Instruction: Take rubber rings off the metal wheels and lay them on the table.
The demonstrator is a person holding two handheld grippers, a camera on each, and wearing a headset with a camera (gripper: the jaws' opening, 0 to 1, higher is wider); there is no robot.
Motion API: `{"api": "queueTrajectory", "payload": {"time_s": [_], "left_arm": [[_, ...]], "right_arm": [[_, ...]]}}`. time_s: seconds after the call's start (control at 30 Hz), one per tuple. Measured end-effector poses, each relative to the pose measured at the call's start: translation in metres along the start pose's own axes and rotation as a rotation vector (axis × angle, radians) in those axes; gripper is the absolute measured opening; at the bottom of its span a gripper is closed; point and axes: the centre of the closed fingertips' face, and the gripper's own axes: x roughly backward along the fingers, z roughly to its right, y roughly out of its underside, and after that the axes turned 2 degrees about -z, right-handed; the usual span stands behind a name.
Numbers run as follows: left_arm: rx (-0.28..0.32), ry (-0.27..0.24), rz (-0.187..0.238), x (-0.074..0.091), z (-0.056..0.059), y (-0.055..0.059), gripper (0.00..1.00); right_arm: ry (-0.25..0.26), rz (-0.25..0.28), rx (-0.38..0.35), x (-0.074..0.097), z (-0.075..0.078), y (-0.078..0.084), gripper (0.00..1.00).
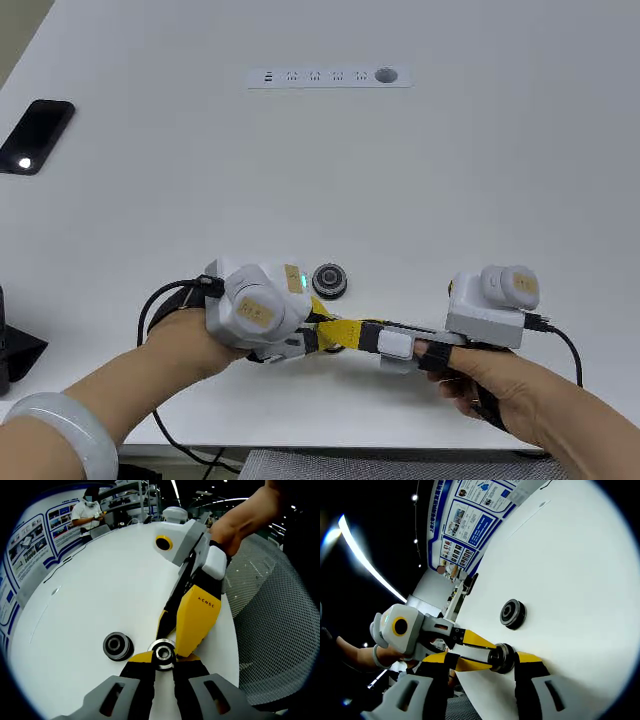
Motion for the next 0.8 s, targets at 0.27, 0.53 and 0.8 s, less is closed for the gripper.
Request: {"api": "queueTrajectory", "payload": {"time_s": [0.27,0.53,0.8], "left_arm": [[0.001,0.001,0.002,-0.0004,-0.0011,0.0014,0.13],[0.001,0.0,0.001,-0.0009,-0.0017,0.0026,0.13],[0.003,-0.001,0.002,-0.0005,-0.0011,0.0014,0.13]], "right_arm": [[-0.015,-0.021,-0.023,0.0045,-0.0013,0.0046,0.56],[-0.027,-0.021,-0.024,0.0076,-0.0059,0.0051,0.55],[-0.024,-0.028,-0.017,0.0088,-0.0037,0.0046,0.53]]}}
